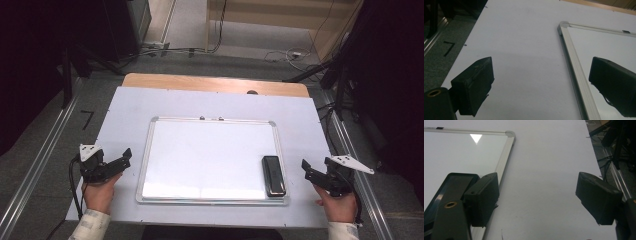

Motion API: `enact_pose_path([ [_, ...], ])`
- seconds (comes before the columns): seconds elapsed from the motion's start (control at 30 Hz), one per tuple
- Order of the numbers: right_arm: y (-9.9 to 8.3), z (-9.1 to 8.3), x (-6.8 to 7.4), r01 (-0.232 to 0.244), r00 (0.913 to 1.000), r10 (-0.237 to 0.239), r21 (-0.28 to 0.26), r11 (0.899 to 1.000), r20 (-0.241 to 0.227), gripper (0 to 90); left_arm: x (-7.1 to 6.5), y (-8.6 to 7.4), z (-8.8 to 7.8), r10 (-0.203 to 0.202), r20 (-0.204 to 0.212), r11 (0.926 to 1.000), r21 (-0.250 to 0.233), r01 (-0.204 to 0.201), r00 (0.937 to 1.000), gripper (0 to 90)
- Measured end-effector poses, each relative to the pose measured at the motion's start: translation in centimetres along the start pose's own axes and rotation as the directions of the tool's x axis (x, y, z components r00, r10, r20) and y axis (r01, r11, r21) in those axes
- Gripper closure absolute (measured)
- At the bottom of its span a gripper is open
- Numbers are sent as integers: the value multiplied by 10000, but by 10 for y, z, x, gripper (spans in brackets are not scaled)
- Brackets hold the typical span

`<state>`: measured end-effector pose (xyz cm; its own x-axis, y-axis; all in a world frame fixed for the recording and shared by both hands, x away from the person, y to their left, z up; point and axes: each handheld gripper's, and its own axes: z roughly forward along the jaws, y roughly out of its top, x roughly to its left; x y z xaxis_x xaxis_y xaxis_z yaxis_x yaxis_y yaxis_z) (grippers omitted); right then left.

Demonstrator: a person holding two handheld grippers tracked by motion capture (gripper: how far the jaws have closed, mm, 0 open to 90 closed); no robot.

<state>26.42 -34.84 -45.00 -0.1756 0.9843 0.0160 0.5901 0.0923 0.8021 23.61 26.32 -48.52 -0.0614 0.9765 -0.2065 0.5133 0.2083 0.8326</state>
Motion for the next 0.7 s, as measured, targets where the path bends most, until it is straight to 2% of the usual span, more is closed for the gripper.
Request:
enact_pose_path([
  [0.13, -2, 1, -3, 126, 9998, -126, 47, 9999, 149, 177, 0, 0, 0, 6, 9, 10000, -15, -6, 10000, 63],
  [0.5, -7, 5, -15, 33, 9992, -40, 186, 9998, 406, 177, 0, 0, 0, -11, 17, 10000, -12, 11, 10000, 62],
  [0.6, -9, 6, -19, -99, 9988, 86, 270, 9996, 487, 177, 0, 0, 0, -17, 25, 10000, -10, 17, 10000, 62],
  [0.7, -12, 11, -25, -444, 9986, 432, 395, 9982, 312, 166, 0, 0, 0, -12, 24, 10000, -10, 12, 10000, 63],
])
